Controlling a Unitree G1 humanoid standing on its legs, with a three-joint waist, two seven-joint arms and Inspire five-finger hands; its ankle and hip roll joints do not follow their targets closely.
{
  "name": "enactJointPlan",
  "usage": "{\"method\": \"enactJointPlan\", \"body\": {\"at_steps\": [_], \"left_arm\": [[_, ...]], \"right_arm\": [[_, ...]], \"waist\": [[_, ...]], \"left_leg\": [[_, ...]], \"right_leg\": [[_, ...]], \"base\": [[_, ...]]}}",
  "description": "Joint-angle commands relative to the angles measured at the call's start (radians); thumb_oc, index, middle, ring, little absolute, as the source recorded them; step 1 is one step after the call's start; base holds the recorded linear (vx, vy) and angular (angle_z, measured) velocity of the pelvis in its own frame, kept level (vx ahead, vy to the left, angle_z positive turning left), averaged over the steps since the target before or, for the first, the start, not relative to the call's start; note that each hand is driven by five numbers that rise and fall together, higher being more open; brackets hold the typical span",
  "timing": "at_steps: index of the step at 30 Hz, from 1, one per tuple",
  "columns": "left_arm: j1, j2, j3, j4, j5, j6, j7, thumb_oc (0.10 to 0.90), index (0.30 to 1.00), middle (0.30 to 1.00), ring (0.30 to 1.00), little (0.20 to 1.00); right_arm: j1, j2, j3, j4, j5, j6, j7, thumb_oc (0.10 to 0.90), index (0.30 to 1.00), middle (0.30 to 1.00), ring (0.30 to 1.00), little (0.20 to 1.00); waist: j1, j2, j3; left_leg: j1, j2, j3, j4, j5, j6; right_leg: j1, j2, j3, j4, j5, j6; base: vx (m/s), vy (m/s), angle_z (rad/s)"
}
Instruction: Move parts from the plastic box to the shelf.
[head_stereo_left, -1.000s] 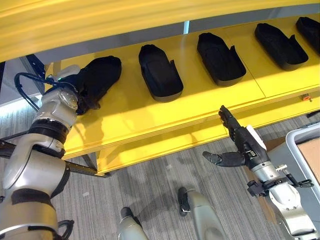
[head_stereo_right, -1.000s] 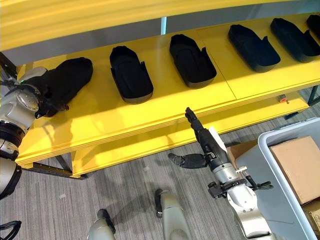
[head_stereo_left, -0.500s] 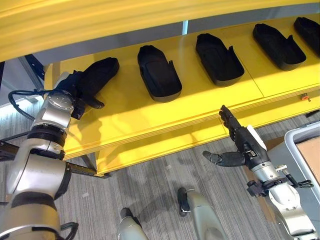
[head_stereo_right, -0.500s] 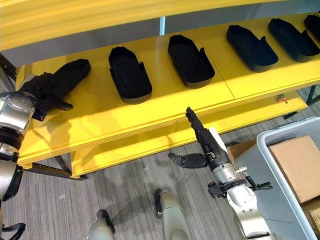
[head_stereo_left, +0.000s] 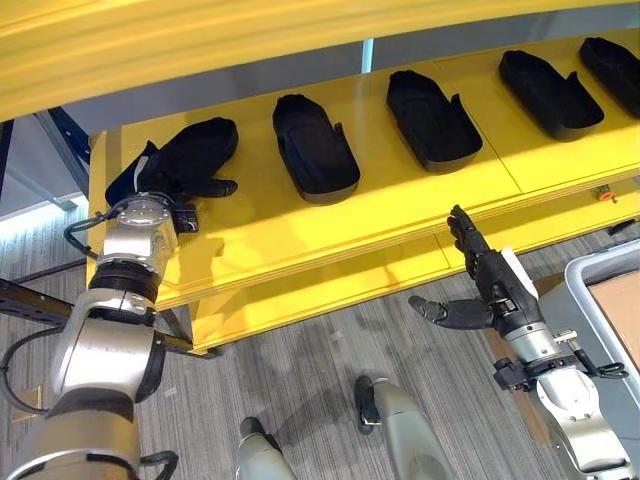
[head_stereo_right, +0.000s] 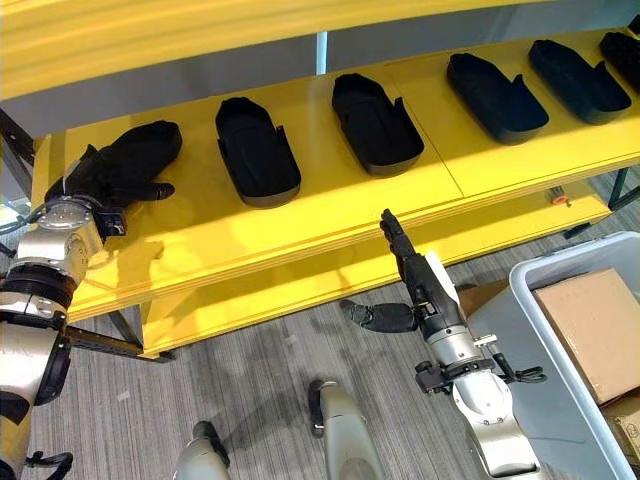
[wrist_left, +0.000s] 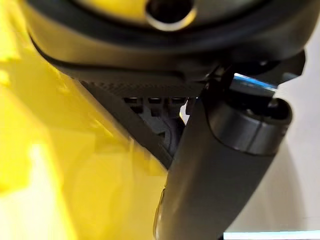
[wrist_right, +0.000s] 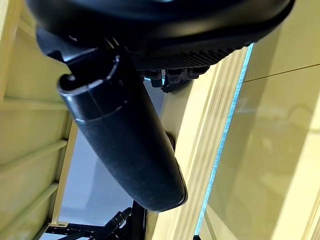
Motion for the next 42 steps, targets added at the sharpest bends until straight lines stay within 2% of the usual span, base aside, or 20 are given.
{"method": "enactJointPlan", "body": {"at_steps": [1,11,26,29,30,33,37,39,40,41,42], "left_arm": [[-0.010,0.022,0.054,-0.087,-0.039,-0.116,0.038,0.900,1.000,1.000,1.000,1.000],[0.063,-0.022,0.097,-0.245,-0.248,-0.182,0.094,0.900,1.000,1.000,1.000,1.000],[0.162,-0.093,0.151,-0.415,-0.409,-0.263,0.186,0.900,1.000,1.000,1.000,1.000],[0.166,-0.094,0.157,-0.411,-0.382,-0.256,0.190,0.900,1.000,1.000,1.000,1.000],[0.164,-0.065,0.148,-0.415,-0.310,-0.243,0.181,0.900,1.000,1.000,1.000,1.000],[0.163,-0.055,0.149,-0.419,-0.302,-0.243,0.179,0.900,1.000,1.000,1.000,1.000],[0.145,-0.003,0.136,-0.477,-0.214,-0.250,0.187,0.900,1.000,1.000,1.000,1.000],[0.139,0.063,0.130,-0.519,-0.109,-0.252,0.186,0.900,1.000,1.000,1.000,1.000],[0.135,0.122,0.125,-0.537,0.004,-0.241,0.182,0.900,1.000,1.000,1.000,1.000],[0.136,0.139,0.124,-0.539,0.039,-0.239,0.186,0.900,1.000,1.000,1.000,1.000],[0.129,0.186,0.122,-0.553,0.160,-0.223,0.187,0.900,1.000,1.000,1.000,1.000]], "right_arm": [[-0.013,-0.008,-0.059,-0.140,-0.008,-0.088,-0.028,0.900,1.000,1.000,1.000,1.000],[-0.006,0.004,-0.062,-0.149,-0.022,-0.087,-0.047,0.900,1.000,1.000,1.000,1.000],[-0.005,0.017,-0.056,-0.155,-0.043,-0.087,-0.080,0.900,1.000,1.000,1.000,1.000],[-0.007,0.013,-0.050,-0.151,-0.044,-0.087,-0.080,0.900,1.000,1.000,1.000,1.000],[-0.004,0.009,-0.055,-0.149,-0.044,-0.090,-0.074,0.900,1.000,1.000,1.000,1.000],[-0.004,0.008,-0.059,-0.149,-0.038,-0.089,-0.068,0.900,1.000,1.000,1.000,1.000],[0.009,0.002,-0.074,-0.155,-0.037,-0.095,-0.057,0.900,1.000,1.000,1.000,1.000],[0.014,-0.004,-0.084,-0.150,-0.033,-0.100,-0.045,0.900,1.000,1.000,1.000,1.000],[0.021,-0.011,-0.098,-0.149,-0.024,-0.104,-0.034,0.900,1.000,1.000,1.000,1.000],[0.021,-0.011,-0.102,-0.149,-0.022,-0.106,-0.027,0.900,1.000,1.000,1.000,1.000],[0.025,-0.015,-0.109,-0.145,-0.010,-0.112,-0.013,0.900,1.000,1.000,1.000,1.000]], "waist": [[-0.013,0.016,-0.089],[-0.010,0.018,-0.095],[-0.008,0.015,-0.093],[-0.008,0.013,-0.092],[-0.008,0.012,-0.091],[-0.008,0.011,-0.090],[-0.006,0.011,-0.090],[-0.001,0.011,-0.091],[0.003,0.012,-0.092],[0.003,0.011,-0.092],[0.005,0.012,-0.094]], "left_leg": [[-0.059,0.026,-0.009,0.042,-0.002,0.051],[-0.063,0.028,-0.011,0.050,-0.005,0.053],[-0.060,0.025,-0.011,0.052,-0.008,0.058],[-0.060,0.025,-0.008,0.056,-0.009,0.058],[-0.061,0.024,-0.007,0.058,-0.010,0.059],[-0.062,0.024,-0.007,0.058,-0.010,0.059],[-0.064,0.021,-0.009,0.055,-0.009,0.060],[-0.064,0.020,-0.008,0.055,-0.009,0.059],[-0.065,0.020,-0.008,0.055,-0.009,0.059],[-0.066,0.019,-0.008,0.056,-0.009,0.059],[-0.068,0.018,-0.007,0.055,-0.009,0.059]], "right_leg": [[0.072,-0.054,0.052,-0.059,0.016,0.118],[0.069,-0.053,0.055,-0.053,0.015,0.113],[0.070,-0.053,0.054,-0.045,0.010,0.110],[0.070,-0.052,0.057,-0.043,0.010,0.109],[0.068,-0.052,0.058,-0.043,0.010,0.109],[0.066,-0.053,0.058,-0.041,0.009,0.109],[0.062,-0.056,0.056,-0.040,0.011,0.111],[0.063,-0.057,0.057,-0.042,0.011,0.113],[0.062,-0.058,0.057,-0.042,0.011,0.113],[0.060,-0.059,0.057,-0.040,0.010,0.114],[0.056,-0.060,0.057,-0.038,0.010,0.115]], "base": [[0.00,0.000,0.00],[0.00,0.000,0.00],[0.00,0.000,0.00],[0.00,0.003,-0.01],[0.00,0.000,0.00],[0.00,0.000,0.00],[0.00,0.000,0.00],[0.00,0.000,0.00],[0.00,0.000,0.00],[0.00,0.000,0.00],[0.02,0.018,0.03]]}}
